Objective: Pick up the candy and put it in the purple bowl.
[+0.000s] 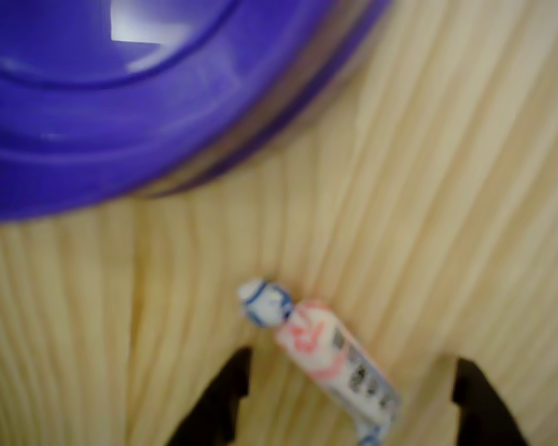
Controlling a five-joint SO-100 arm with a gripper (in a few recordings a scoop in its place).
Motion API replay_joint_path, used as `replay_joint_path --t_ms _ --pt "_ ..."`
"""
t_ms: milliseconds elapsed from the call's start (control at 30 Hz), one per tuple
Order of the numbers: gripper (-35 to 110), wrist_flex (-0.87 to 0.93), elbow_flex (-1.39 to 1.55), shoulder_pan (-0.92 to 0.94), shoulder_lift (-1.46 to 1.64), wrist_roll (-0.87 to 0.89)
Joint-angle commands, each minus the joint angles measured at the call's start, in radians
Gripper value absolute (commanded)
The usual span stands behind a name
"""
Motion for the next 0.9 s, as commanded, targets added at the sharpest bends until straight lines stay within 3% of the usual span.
replay_joint_path --t_ms 0,867 --pt "35 0.014 -0.104 -0.005 0.011 -0.032" --pt "16 0.098 -0.209 0.043 -0.124 -0.123"
